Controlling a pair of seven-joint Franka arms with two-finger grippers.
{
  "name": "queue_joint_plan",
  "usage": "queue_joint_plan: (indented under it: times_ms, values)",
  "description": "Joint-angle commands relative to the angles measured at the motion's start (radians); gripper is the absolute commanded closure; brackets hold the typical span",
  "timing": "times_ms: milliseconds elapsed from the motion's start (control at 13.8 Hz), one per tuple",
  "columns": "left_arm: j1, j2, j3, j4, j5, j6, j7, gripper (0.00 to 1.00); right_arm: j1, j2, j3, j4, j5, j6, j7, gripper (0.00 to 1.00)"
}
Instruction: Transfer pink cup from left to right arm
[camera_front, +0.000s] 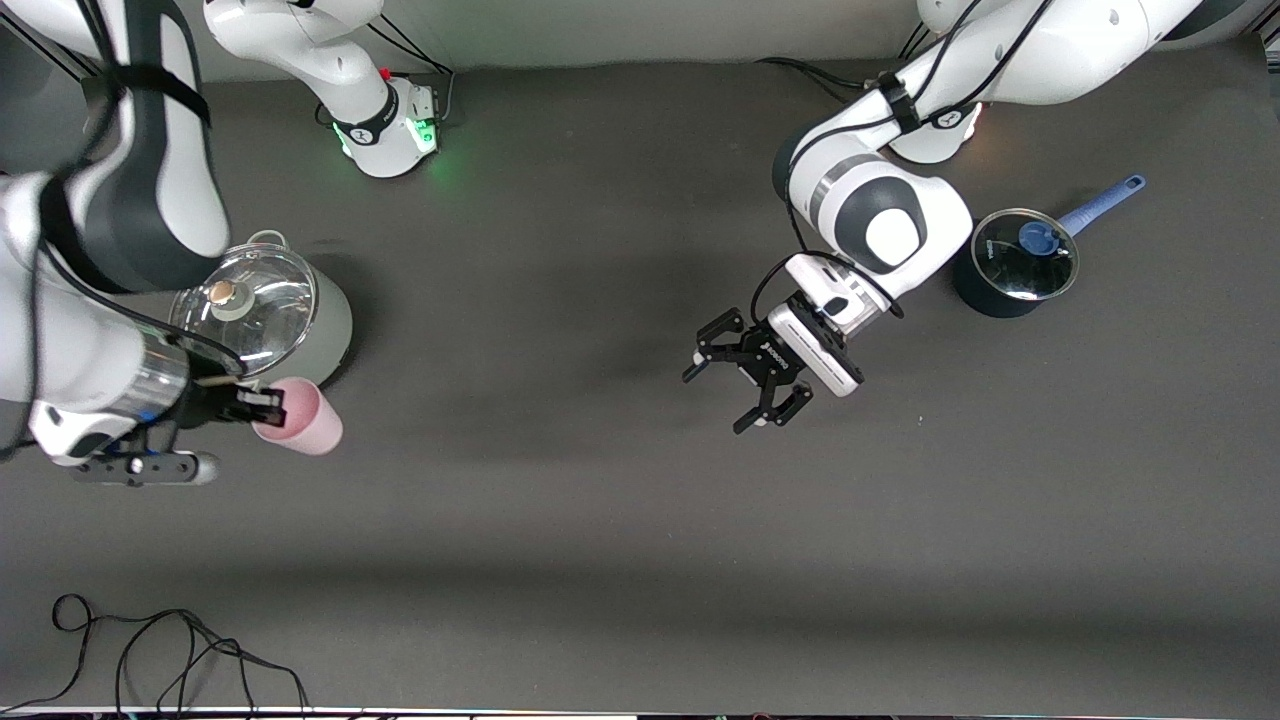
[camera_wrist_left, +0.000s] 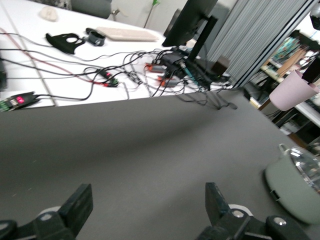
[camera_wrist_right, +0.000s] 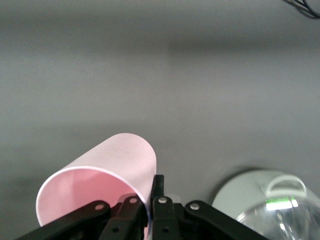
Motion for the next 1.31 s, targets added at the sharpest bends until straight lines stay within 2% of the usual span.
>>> queue_joint_plan:
  times_ms: [0, 218, 509, 582, 655, 800, 945, 1091, 1236]
  values:
    - [-0.004, -0.011, -0.001, 0.001, 0.016, 0.031, -0.028, 0.00, 0.013, -0.053, -0.003, -0.211, -0.024, 0.196, -0.062, 1.00]
    - [-0.004, -0.006, 0.002, 0.001, 0.019, 0.025, -0.028, 0.00, 0.012, -0.022, -0.003, -0.342, -0.018, 0.382, -0.079, 1.00]
    - [0.008, -0.006, 0.005, 0.028, 0.032, 0.026, -0.042, 0.00, 0.009, 0.044, -0.003, -0.363, -0.004, 0.439, -0.079, 1.00]
    - [0.008, -0.003, 0.008, 0.043, 0.073, 0.026, -0.104, 0.00, 0.009, 0.059, -0.001, -0.369, -0.004, 0.459, -0.079, 1.00]
    - [0.001, -0.001, 0.025, 0.053, 0.150, 0.028, -0.197, 0.00, 0.009, 0.082, -0.001, -0.374, -0.004, 0.485, -0.079, 1.00]
    - [-0.005, -0.011, 0.035, 0.051, 0.382, 0.028, -0.545, 0.00, 0.009, 0.116, -0.001, -0.380, -0.004, 0.523, -0.079, 1.00]
    - [-0.007, -0.017, 0.042, 0.041, 0.590, 0.026, -0.814, 0.00, 0.007, 0.139, 0.002, -0.386, 0.010, 0.543, -0.079, 1.00]
    - [-0.002, -0.032, 0.065, 0.015, 0.757, 0.014, -1.047, 0.00, 0.007, 0.170, 0.002, -0.385, 0.080, 0.545, -0.116, 1.00]
    - [0.005, -0.104, 0.122, -0.042, 0.903, -0.036, -1.283, 0.00, 0.009, 0.174, 0.000, -0.385, 0.143, 0.543, -0.168, 1.00]
